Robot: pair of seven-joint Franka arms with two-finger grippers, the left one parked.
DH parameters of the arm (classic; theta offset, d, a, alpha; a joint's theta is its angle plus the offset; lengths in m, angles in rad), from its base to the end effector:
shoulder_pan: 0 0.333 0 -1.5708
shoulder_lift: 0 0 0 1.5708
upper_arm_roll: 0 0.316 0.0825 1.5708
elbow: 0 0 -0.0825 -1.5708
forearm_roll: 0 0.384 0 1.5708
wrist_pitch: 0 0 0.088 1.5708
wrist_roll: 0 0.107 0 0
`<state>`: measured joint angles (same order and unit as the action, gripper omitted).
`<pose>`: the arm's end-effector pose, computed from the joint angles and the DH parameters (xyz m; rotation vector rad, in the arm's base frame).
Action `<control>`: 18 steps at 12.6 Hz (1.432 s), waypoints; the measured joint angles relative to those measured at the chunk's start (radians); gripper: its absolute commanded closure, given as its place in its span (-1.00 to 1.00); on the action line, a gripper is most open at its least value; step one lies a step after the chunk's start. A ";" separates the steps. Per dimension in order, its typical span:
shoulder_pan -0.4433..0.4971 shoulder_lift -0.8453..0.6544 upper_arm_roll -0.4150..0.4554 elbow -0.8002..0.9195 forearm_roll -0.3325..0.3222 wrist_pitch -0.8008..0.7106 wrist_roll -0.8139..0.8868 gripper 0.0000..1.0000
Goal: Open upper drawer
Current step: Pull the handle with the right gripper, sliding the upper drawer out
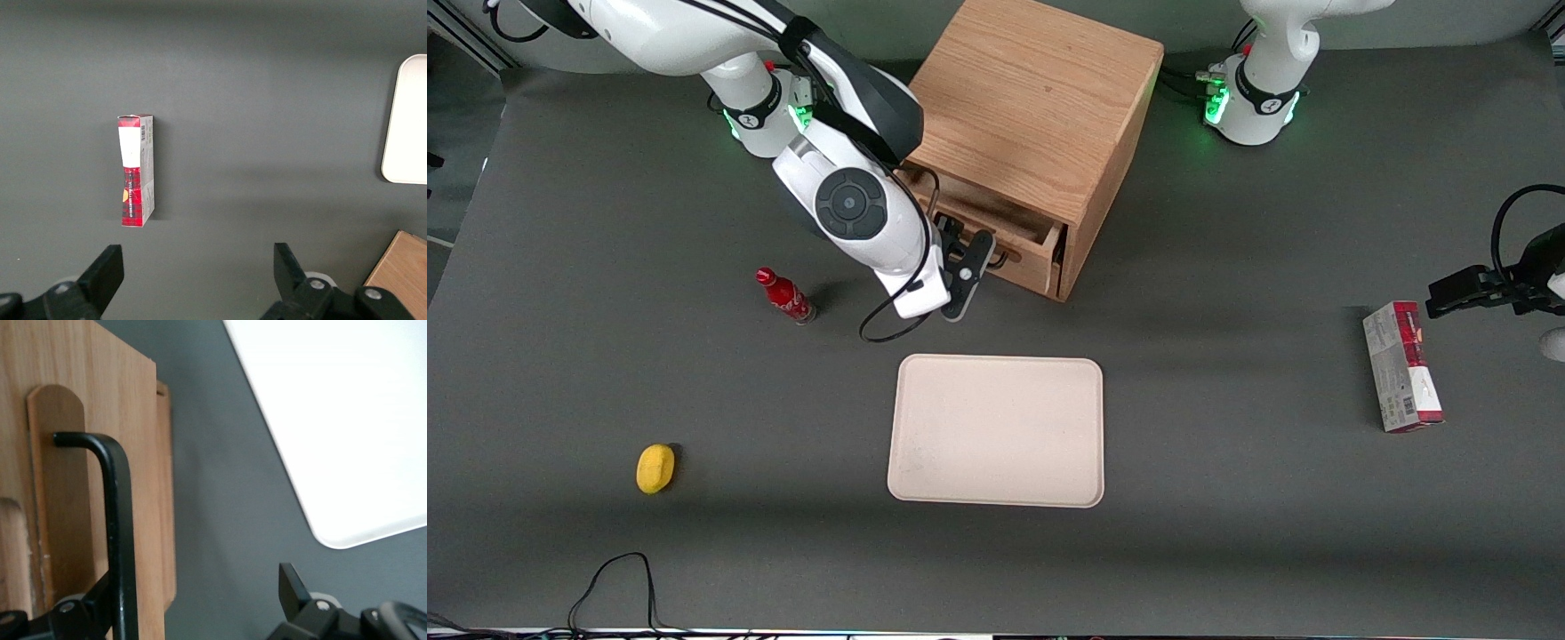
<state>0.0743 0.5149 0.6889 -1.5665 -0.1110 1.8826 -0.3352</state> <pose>0.5284 0.4046 0.3927 -2.5185 -1.5189 0.1851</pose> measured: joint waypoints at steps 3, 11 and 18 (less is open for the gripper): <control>-0.009 0.032 -0.015 0.058 -0.024 0.000 -0.014 -1.00; -0.018 0.124 -0.132 0.227 -0.046 0.001 -0.113 -1.00; -0.019 0.155 -0.169 0.329 -0.093 -0.002 -0.117 -1.00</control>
<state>0.0550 0.6696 0.5199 -1.2373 -0.2044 1.8808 -0.4522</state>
